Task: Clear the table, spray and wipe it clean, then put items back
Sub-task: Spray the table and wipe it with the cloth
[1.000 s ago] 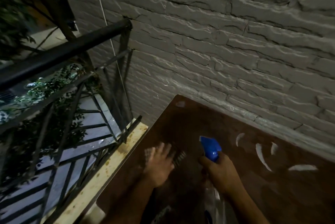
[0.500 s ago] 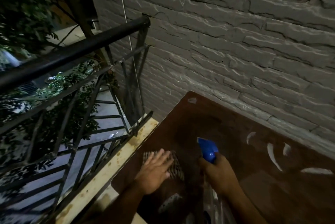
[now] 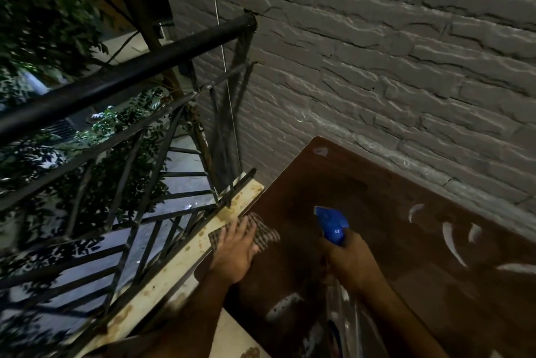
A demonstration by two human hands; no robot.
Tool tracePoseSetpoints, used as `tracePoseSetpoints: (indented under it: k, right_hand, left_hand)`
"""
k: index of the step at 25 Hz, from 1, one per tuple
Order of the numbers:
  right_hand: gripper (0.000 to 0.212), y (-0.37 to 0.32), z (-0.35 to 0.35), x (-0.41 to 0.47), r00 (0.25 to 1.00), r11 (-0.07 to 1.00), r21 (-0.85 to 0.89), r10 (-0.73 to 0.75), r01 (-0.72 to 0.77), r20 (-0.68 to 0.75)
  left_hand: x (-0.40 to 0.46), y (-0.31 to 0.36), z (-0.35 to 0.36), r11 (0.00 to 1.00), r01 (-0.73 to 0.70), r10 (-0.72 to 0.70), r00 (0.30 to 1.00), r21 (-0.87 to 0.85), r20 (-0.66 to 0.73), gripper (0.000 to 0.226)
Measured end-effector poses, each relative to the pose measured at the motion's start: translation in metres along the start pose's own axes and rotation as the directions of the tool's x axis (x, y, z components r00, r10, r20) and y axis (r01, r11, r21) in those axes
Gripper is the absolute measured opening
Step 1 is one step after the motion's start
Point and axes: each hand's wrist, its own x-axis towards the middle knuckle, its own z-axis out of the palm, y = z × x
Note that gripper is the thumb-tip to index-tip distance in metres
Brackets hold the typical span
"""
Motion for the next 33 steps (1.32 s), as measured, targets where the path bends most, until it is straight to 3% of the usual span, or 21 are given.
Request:
tracePoseSetpoints:
  k: [1,2,5,6,8,10,12,14,15,16,18,19,20,22,24,25,26,28,30,32,33]
  right_hand:
    - [0.022,-0.001,0.001,-0.002,1.000,1.000,0.018,-0.011,0.011,0.011]
    - [0.021,-0.002,0.001,-0.004,1.000,1.000,0.018,-0.021,0.020,0.013]
    - [0.018,-0.006,0.006,-0.011,0.999,0.999,-0.038,-0.036,0.035,-0.016]
    - [0.017,-0.007,0.008,-0.013,0.999,0.998,-0.039,-0.042,0.041,-0.023]
    - [0.014,-0.009,0.014,-0.014,0.998,0.997,-0.033,-0.067,0.066,-0.018]
    - [0.011,-0.009,0.018,-0.010,0.998,0.998,-0.011,-0.064,0.064,-0.011]
    - [0.010,-0.008,0.025,-0.010,0.999,0.999,-0.006,-0.046,0.046,0.017]
    - [0.011,-0.006,0.029,-0.014,0.998,0.998,-0.034,-0.060,0.061,0.035]
    - [0.010,-0.005,0.031,-0.016,0.997,0.996,-0.041,-0.076,0.077,0.030]
    - [0.009,-0.005,0.033,-0.018,0.996,0.995,-0.038,-0.092,0.092,0.020]
    - [0.008,-0.003,0.033,-0.020,0.994,0.994,-0.019,-0.104,0.104,0.019]
    - [0.008,0.000,0.033,-0.019,0.995,0.995,-0.004,-0.095,0.095,0.023]
    - [0.009,0.002,0.033,-0.019,0.996,0.997,0.012,-0.082,0.082,0.028]
    - [0.012,0.002,0.032,-0.020,0.996,0.997,0.012,-0.071,0.070,0.052]
    - [0.012,0.001,0.033,-0.023,0.995,0.996,-0.019,-0.081,0.082,0.055]
    - [0.011,0.000,0.034,-0.024,0.995,0.996,-0.021,-0.090,0.091,0.048]
    - [0.010,-0.002,0.033,-0.026,0.995,0.996,-0.007,-0.093,0.093,0.044]
    - [0.011,-0.005,0.031,-0.026,0.994,0.995,0.050,-0.088,0.086,0.057]
    - [0.013,-0.006,0.027,-0.027,0.993,0.992,0.078,-0.101,0.096,0.064]
    - [0.016,-0.007,0.028,-0.027,0.994,0.994,0.076,-0.086,0.081,0.067]
    - [0.019,-0.009,0.029,-0.028,0.996,0.996,0.076,-0.060,0.055,0.072]
  left_hand:
    - [0.008,0.004,-0.009,0.996,0.079,-0.080,0.997,0.035,0.012,0.061]
    - [0.005,0.015,-0.008,0.998,0.050,-0.050,0.999,0.032,0.013,0.061]
    - [-0.060,0.032,0.029,0.964,-0.264,0.261,0.963,0.039,0.074,0.061]
    - [-0.072,0.020,0.028,0.965,-0.259,0.256,0.963,0.028,0.079,0.061]
    - [-0.055,-0.006,0.018,0.999,-0.041,0.041,0.999,-0.001,-0.005,0.061]
    - [-0.029,-0.005,-0.004,0.981,0.194,-0.194,0.981,0.001,0.027,0.062]
    - [-0.040,0.022,0.007,0.998,0.063,-0.063,0.998,-0.005,-0.024,0.062]
    - [-0.082,0.041,0.028,0.985,-0.168,0.166,0.985,0.034,0.056,0.061]
    - [-0.093,0.031,0.027,0.976,-0.214,0.212,0.976,0.030,0.060,0.061]
    - [-0.089,0.018,0.024,0.984,-0.179,0.178,0.983,0.015,0.048,0.061]
    - [-0.058,0.000,0.007,0.993,0.120,-0.121,0.992,-0.017,-0.030,0.061]
    - [-0.045,-0.001,-0.004,0.966,0.256,-0.256,0.967,-0.040,-0.003,0.061]
    - [-0.042,0.010,-0.008,0.952,0.303,-0.302,0.953,-0.048,0.017,0.061]
    - [-0.066,0.042,0.012,0.995,0.089,-0.091,0.996,-0.042,-0.027,0.061]
    - [-0.113,0.060,0.037,0.984,-0.178,0.175,0.980,0.020,0.094,0.060]
    - [-0.115,0.045,0.032,0.983,-0.182,0.179,0.980,0.029,0.093,0.059]
    - [-0.104,0.027,0.025,0.994,-0.097,0.094,0.993,0.043,0.065,0.059]
    - [-0.070,-0.012,0.002,0.964,0.267,-0.267,0.963,-0.002,-0.022,0.058]
    - [-0.061,-0.007,-0.012,0.920,0.392,-0.392,0.918,0.013,0.062,0.058]
    - [-0.088,0.032,0.014,0.986,0.166,-0.167,0.985,-0.020,-0.042,0.060]
    - [-0.111,0.056,0.033,0.999,0.019,-0.019,1.000,-0.050,-0.008,0.060]
